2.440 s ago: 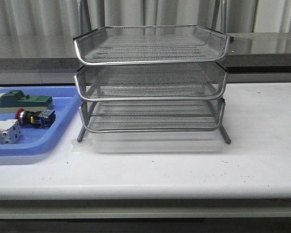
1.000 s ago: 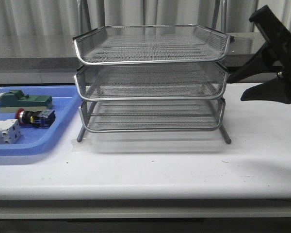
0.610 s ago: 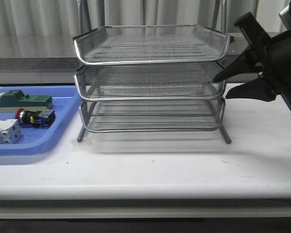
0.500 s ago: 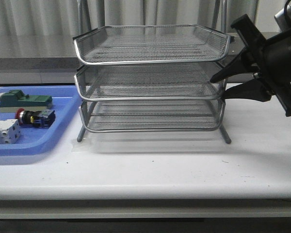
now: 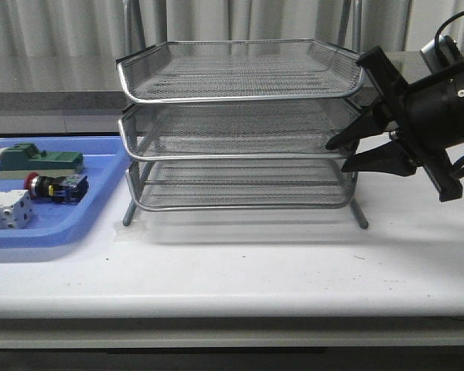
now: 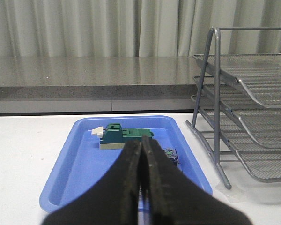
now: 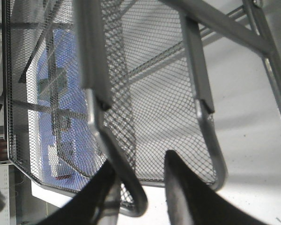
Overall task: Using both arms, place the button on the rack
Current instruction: 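Move the right gripper to the middle rack tier's front rim and grasp it, then pull the middle wire tier out toward the robot with the right gripper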
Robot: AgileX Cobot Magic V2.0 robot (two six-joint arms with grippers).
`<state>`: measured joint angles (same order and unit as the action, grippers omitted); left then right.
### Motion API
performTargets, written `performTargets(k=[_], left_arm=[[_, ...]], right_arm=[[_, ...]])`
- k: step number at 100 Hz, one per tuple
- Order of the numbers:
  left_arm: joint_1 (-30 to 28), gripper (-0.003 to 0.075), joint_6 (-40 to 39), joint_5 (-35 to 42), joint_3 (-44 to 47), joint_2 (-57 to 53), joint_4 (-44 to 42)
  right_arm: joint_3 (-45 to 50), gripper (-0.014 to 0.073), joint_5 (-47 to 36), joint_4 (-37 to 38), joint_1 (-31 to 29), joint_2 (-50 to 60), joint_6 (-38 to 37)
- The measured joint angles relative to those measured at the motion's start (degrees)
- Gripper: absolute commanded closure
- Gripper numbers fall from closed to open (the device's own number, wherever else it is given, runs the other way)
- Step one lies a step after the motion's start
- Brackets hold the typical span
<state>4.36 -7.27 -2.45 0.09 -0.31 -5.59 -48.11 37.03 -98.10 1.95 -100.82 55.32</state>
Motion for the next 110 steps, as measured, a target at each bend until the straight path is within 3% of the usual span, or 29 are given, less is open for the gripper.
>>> performTargets(k=[16, 66, 110], left_arm=[[0.0, 0.074, 0.0, 0.0, 0.0, 0.0, 0.0], [0.0, 0.074, 0.0, 0.0, 0.0, 0.0, 0.0], [0.0, 0.074, 0.0, 0.0, 0.0, 0.0, 0.0]], right_arm=[[-0.13, 0.0669, 0.73, -0.1, 0.0, 0.01, 0.47], [1.47, 0.0658, 3.1, 3.2, -0.24, 0.37, 0.46], [17.54, 0.0658, 3.76, 4.45, -0.24, 13.56, 1.83]])
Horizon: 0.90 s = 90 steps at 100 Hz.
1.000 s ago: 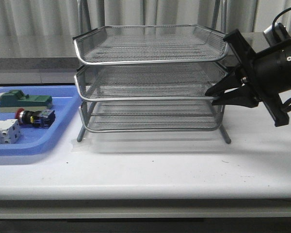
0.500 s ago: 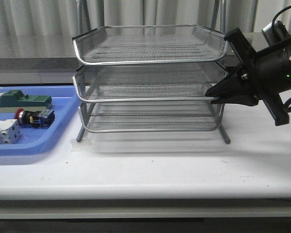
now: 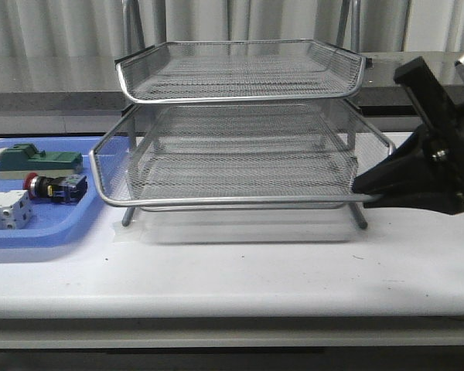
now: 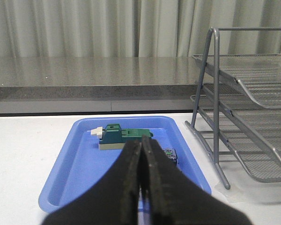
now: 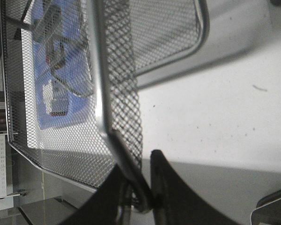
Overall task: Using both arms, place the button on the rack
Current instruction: 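Pull the middle wire tier out toward the robot with the right gripper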
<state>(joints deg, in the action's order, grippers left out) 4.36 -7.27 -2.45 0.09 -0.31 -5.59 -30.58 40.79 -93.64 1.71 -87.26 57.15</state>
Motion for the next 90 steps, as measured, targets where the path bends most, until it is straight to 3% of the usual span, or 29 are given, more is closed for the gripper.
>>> performTargets(k=[29, 43, 55, 65, 90], left_arm=[[0.0, 0.074, 0.0, 0.0, 0.0, 0.0, 0.0], [0.0, 0.074, 0.0, 0.0, 0.0, 0.0, 0.0], [0.0, 0.074, 0.0, 0.0, 0.0, 0.0, 0.0], [0.0, 0.074, 0.0, 0.0, 0.0, 0.0, 0.0], [0.0, 0.074, 0.0, 0.0, 0.0, 0.0, 0.0]], right_arm=[[4.07, 0.0643, -0.7, 0.91, 0.0, 5.27, 0.0], [4.1, 0.0482, -0.78, 1.04, 0.0, 5.5, 0.04], [4.2, 0.0232, -0.78, 2.89, 0.0, 5.5, 1.49], [4.31, 0.0083, 0.15, 4.13, 0.0, 5.86, 2.42], [4.31, 0.0068, 1.5, 11.15, 0.0, 10.34, 1.62]])
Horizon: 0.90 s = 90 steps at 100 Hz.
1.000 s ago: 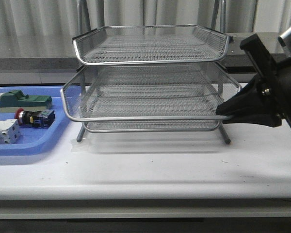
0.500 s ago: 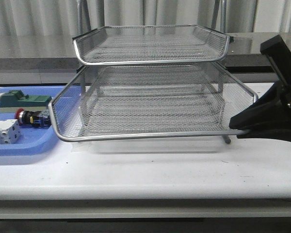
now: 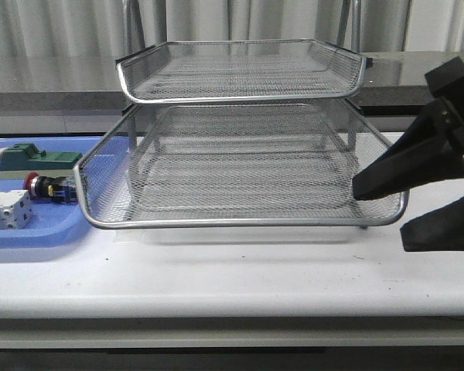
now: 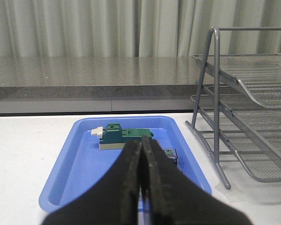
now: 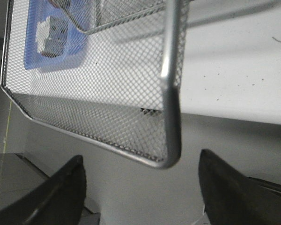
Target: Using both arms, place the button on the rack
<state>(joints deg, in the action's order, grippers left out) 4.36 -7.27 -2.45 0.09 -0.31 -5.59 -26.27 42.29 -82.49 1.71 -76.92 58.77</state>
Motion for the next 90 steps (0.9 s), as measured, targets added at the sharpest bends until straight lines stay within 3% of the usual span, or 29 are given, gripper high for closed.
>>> performTargets(k=[14, 61, 90], left_arm=[[0.0, 0.074, 0.0, 0.0, 0.0, 0.0, 0.0], [0.0, 0.074, 0.0, 0.0, 0.0, 0.0, 0.0], [0.0, 0.074, 0.0, 0.0, 0.0, 0.0, 0.0]], right_arm=[[0.0, 0.0068, -0.11, 10.07, 0.0, 5.34, -6.94], [-12.25, 0.0068, 6.33, 58.12, 0.0, 27.82, -44.92], [-14.96, 0.0068, 13.31, 74.9, 0.0, 39.55, -57.33]])
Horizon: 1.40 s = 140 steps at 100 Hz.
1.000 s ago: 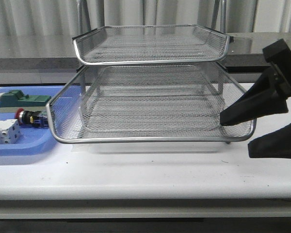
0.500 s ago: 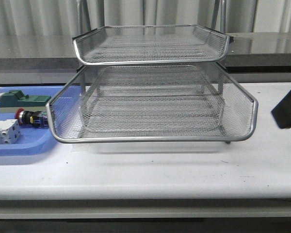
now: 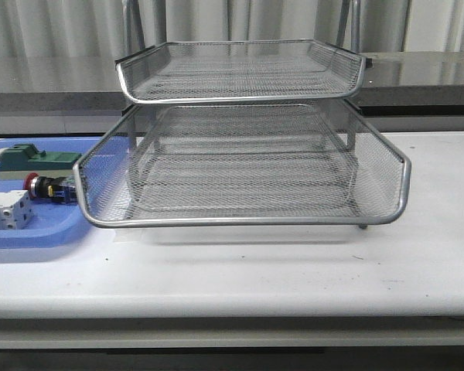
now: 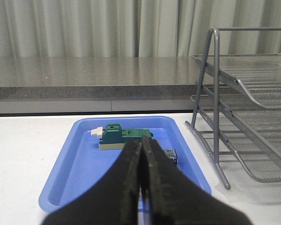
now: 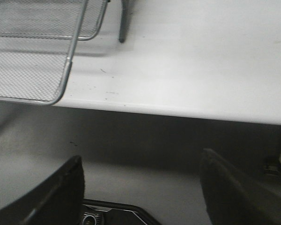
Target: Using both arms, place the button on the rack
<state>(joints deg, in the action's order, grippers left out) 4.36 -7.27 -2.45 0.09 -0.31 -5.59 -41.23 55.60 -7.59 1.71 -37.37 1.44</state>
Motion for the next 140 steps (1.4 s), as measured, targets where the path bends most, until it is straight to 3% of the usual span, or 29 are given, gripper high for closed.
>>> performTargets(k=[14, 23, 59, 140], left_arm=[[0.0, 0.074, 0.0, 0.0, 0.0, 0.0, 0.0], [0.0, 0.074, 0.0, 0.0, 0.0, 0.0, 0.0], [0.0, 0.074, 0.0, 0.0, 0.0, 0.0, 0.0], [0.0, 0.074, 0.0, 0.0, 0.0, 0.0, 0.0]], right_arm=[[0.0, 0.0071, 2.88, 4.63, 0.0, 4.22, -2.75], [0.0, 0.0129, 3.62, 6.1, 0.0, 6.24, -3.39], [0.0, 0.067, 4.23, 6.6, 0.0, 8.51, -3.76], [0.0, 0.0664, 4.23, 6.6, 0.0, 8.51, -3.93]])
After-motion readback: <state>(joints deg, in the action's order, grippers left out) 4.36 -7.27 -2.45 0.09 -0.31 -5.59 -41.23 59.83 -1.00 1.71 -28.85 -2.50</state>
